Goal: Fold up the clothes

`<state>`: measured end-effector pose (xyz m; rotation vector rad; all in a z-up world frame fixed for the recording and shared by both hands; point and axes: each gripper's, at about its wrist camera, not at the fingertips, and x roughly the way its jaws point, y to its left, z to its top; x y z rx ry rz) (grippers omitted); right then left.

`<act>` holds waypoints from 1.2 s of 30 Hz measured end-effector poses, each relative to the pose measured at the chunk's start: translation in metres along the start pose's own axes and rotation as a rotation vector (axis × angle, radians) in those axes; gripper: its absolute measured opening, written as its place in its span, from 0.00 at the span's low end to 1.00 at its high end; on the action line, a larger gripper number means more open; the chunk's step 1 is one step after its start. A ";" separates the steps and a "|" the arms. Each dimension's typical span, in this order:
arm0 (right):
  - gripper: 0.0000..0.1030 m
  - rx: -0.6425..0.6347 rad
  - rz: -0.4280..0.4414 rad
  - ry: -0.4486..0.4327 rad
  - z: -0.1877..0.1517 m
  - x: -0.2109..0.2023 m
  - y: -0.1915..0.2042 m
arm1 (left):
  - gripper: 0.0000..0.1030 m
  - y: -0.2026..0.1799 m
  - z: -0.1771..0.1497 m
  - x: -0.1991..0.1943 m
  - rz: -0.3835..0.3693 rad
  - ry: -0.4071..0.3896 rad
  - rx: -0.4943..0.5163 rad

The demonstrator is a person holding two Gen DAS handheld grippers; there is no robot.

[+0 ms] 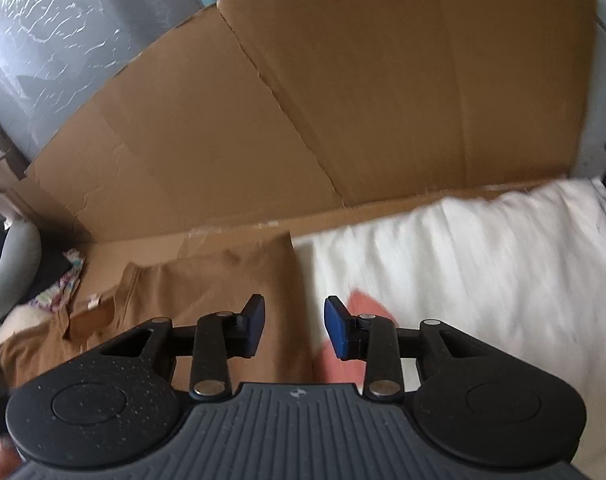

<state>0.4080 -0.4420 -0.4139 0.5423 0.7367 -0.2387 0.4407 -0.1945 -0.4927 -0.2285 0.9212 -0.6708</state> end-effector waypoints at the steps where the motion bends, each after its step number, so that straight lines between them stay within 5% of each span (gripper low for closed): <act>1: 0.39 -0.002 0.000 -0.004 0.004 0.004 0.002 | 0.05 0.000 0.000 -0.004 -0.006 -0.009 -0.005; 10: 0.41 -0.037 -0.017 0.075 0.031 0.051 0.023 | 0.04 -0.008 -0.002 -0.041 -0.079 -0.078 -0.051; 19: 0.41 -0.060 -0.066 0.178 0.028 0.083 0.037 | 0.04 -0.001 -0.009 -0.049 -0.089 -0.056 -0.082; 24: 0.05 -0.162 -0.093 0.180 0.027 0.086 0.043 | 0.02 -0.001 -0.012 -0.048 -0.097 -0.054 -0.093; 31: 0.00 -0.285 -0.167 0.120 0.034 0.082 0.048 | 0.02 0.002 -0.015 -0.046 -0.096 -0.059 -0.116; 36: 0.03 -0.234 -0.117 0.098 0.038 0.069 0.041 | 0.02 0.007 -0.016 -0.048 -0.086 -0.061 -0.136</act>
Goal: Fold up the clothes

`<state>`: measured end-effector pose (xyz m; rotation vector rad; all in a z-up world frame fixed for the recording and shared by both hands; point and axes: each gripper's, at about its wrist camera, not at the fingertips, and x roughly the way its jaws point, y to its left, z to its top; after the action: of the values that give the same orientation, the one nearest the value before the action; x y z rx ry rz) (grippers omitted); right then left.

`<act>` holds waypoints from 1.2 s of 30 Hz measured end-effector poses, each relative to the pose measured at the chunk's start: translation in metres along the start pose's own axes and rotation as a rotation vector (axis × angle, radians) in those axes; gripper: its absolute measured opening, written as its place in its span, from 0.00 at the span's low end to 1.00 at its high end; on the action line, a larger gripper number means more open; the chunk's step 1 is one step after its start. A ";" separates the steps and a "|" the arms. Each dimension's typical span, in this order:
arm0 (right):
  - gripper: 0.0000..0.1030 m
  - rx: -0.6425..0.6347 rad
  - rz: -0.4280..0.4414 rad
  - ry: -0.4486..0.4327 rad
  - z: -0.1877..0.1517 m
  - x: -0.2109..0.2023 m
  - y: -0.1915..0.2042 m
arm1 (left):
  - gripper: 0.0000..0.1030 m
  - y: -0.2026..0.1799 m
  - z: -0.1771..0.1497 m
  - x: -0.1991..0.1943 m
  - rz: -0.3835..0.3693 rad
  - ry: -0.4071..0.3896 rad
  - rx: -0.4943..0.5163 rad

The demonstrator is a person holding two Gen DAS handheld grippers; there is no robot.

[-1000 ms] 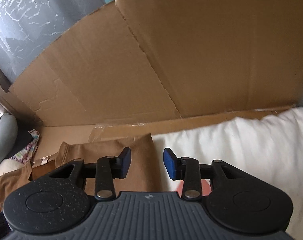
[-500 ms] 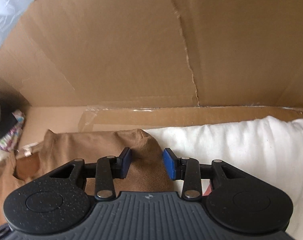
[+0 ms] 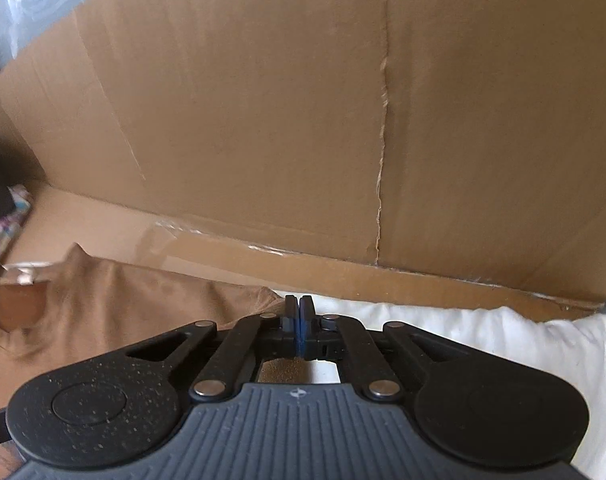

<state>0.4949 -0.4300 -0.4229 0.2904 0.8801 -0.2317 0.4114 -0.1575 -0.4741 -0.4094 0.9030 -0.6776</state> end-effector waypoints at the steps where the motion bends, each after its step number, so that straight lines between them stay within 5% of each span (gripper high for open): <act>1: 0.08 0.025 0.016 0.005 0.001 -0.001 -0.002 | 0.02 0.001 0.000 0.000 0.000 0.001 0.000; 3: 0.43 0.058 0.042 0.016 0.001 0.001 -0.005 | 0.02 0.001 -0.001 0.000 -0.001 0.002 0.000; 4: 0.45 0.063 0.050 0.012 0.001 0.002 -0.006 | 0.02 0.001 -0.002 0.000 -0.001 0.003 0.000; 11: 0.43 0.047 0.007 0.054 -0.001 0.019 0.005 | 0.02 -0.003 -0.007 0.004 -0.005 0.007 0.006; 15: 0.16 0.001 -0.028 0.082 -0.001 0.024 0.009 | 0.02 -0.008 -0.007 0.007 -0.016 0.006 0.014; 20: 0.08 -0.099 -0.076 0.076 0.000 0.028 0.015 | 0.02 -0.015 -0.010 0.016 -0.027 0.007 0.026; 28: 0.12 -0.002 -0.030 0.031 -0.001 0.027 -0.001 | 0.02 -0.014 -0.011 0.019 -0.011 0.008 0.021; 32: 0.35 0.066 0.023 -0.010 0.000 0.011 -0.010 | 0.02 -0.008 -0.007 0.014 -0.007 -0.001 -0.003; 36: 0.37 0.105 0.041 -0.077 -0.002 -0.015 -0.020 | 0.02 -0.008 -0.003 0.006 -0.036 -0.010 -0.005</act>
<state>0.4775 -0.4469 -0.4156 0.3942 0.7866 -0.2504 0.4093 -0.1676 -0.4749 -0.4339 0.8902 -0.7057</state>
